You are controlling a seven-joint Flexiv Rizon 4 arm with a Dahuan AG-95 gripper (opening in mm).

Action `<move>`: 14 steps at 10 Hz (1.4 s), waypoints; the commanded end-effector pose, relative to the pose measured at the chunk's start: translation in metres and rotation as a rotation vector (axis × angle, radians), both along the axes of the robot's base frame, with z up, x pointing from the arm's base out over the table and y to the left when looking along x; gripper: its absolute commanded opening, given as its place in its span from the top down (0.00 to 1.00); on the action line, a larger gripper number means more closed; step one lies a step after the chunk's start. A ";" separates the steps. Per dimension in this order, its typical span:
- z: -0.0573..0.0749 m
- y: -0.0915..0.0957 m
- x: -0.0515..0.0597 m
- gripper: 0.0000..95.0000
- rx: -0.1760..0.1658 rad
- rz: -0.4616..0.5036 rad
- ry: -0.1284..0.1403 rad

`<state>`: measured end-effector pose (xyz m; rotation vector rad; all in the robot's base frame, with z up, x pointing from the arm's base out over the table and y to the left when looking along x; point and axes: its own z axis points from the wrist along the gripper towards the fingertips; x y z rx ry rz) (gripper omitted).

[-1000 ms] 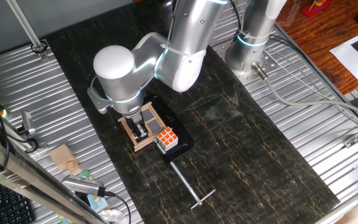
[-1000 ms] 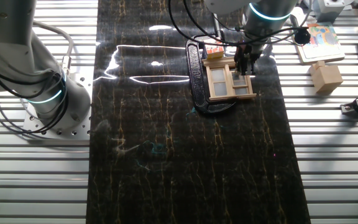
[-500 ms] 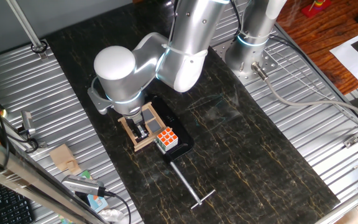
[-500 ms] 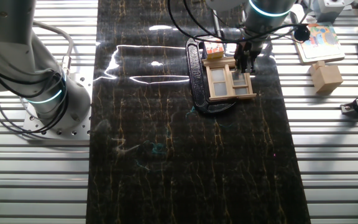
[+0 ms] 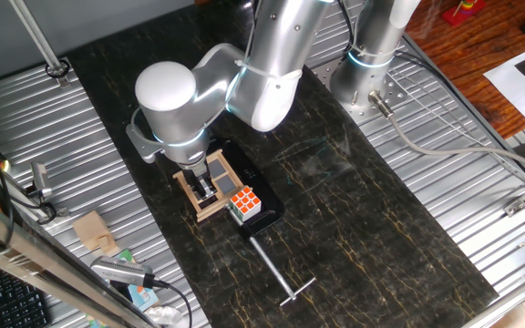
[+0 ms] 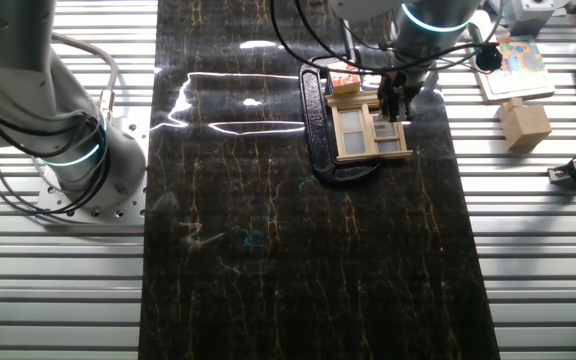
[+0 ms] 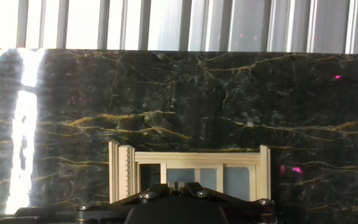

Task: Close a sliding window

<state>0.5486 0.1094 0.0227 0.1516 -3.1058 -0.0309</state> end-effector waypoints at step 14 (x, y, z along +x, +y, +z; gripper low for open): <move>-0.006 0.002 0.001 1.00 -0.001 -0.008 -0.001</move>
